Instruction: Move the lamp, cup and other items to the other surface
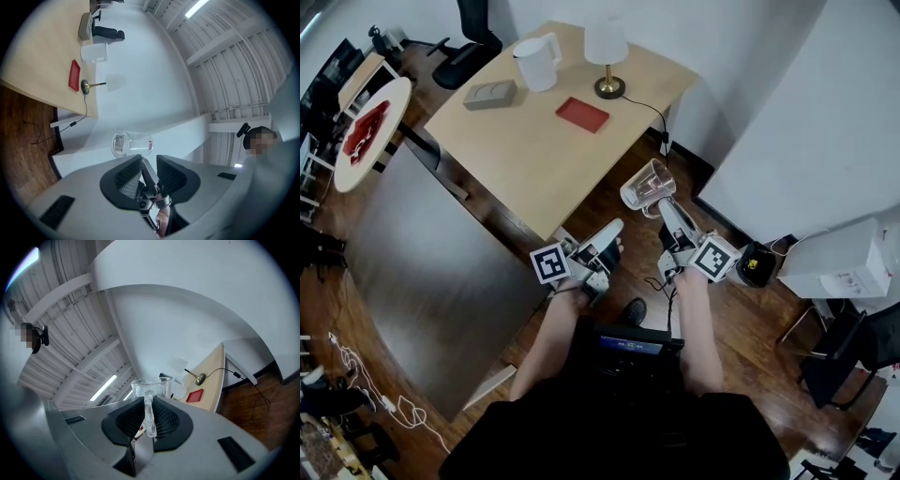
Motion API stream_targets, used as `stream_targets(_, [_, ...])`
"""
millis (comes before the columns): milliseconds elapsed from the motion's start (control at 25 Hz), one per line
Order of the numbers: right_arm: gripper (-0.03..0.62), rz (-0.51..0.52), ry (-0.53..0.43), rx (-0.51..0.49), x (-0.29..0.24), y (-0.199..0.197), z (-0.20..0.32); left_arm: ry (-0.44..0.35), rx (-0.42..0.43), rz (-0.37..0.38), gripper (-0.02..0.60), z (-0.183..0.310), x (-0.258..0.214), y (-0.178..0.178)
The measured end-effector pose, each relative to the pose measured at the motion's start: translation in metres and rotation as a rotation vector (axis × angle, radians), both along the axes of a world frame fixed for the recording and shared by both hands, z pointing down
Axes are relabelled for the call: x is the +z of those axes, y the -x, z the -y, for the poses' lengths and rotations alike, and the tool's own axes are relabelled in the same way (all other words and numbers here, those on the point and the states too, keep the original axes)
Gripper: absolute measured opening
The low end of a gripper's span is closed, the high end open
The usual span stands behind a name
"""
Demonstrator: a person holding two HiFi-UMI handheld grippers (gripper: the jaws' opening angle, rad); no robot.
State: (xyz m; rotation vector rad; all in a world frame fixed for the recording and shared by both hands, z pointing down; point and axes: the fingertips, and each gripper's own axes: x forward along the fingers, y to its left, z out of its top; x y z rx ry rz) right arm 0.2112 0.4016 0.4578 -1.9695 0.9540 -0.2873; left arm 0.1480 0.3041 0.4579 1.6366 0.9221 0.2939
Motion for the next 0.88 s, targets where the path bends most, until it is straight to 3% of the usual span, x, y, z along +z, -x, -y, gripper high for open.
stream_targets(280, [0.072,-0.005,-0.025,0.022,0.002,-0.02,-0.046,-0.022,0.033,0.001,0.115,-0.047,-0.001,-0.029])
stream_targets(680, [0.072,-0.005,0.023,0.031,0.01,-0.046,-0.053,0.012,0.049,0.005,0.115,-0.056,0.007,-0.065])
stream_targets(880, [0.072,0.002,0.057,0.011,0.018,-0.11,-0.027,0.046,0.022,0.018,0.115,-0.03,0.018,-0.132])
